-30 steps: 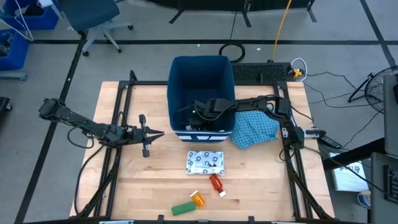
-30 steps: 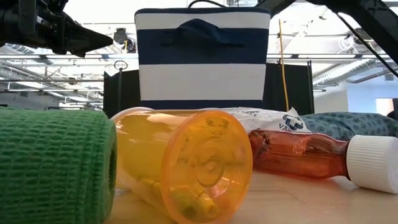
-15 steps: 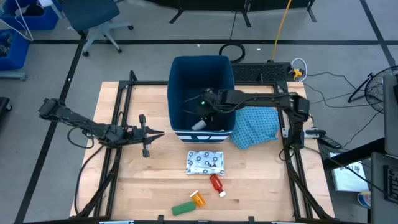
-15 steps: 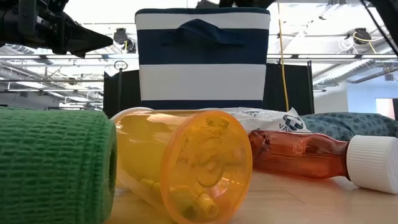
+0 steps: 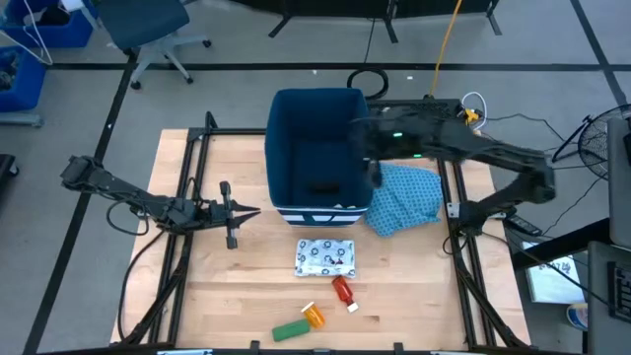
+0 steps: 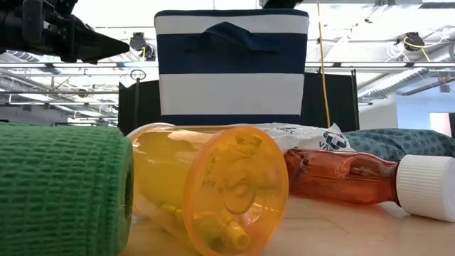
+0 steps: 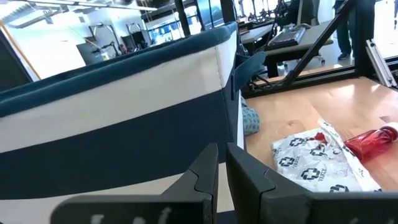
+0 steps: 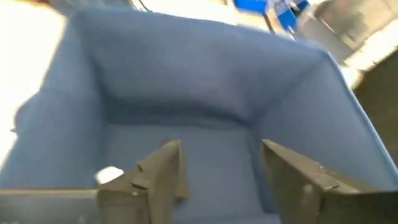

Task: Pick & place medical supplies in basket/bin
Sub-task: Put the green bandage into the blue bin

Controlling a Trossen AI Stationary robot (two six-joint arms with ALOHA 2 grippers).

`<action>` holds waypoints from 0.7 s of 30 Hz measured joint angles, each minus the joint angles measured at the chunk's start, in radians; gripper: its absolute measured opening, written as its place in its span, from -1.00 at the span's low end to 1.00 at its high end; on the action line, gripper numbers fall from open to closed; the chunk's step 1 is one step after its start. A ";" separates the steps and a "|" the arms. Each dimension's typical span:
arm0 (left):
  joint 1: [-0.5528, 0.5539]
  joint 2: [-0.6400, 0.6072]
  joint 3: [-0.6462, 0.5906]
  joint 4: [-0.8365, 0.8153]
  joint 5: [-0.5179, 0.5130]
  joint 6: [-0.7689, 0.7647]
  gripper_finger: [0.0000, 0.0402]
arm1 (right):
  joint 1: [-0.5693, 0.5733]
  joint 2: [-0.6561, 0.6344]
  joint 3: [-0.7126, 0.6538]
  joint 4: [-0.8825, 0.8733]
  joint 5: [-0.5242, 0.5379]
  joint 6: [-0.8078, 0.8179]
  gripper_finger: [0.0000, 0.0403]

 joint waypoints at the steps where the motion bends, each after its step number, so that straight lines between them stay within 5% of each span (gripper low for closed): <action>1: 0.000 0.000 0.000 0.000 0.000 0.000 -0.82 | 0.000 -0.032 0.000 -0.008 -0.035 0.012 -0.06; 6: 0.000 0.000 0.000 0.001 0.000 0.000 -0.82 | 0.006 -0.173 -0.029 -0.033 -0.213 0.058 -0.47; 11: 0.000 0.000 0.000 0.003 -0.001 0.000 -0.82 | 0.066 -0.330 -0.195 0.006 -0.321 0.070 -0.93; 21: 0.000 0.000 0.000 0.002 -0.001 0.000 -0.82 | 0.236 -0.682 -0.803 0.507 -0.318 0.143 -0.99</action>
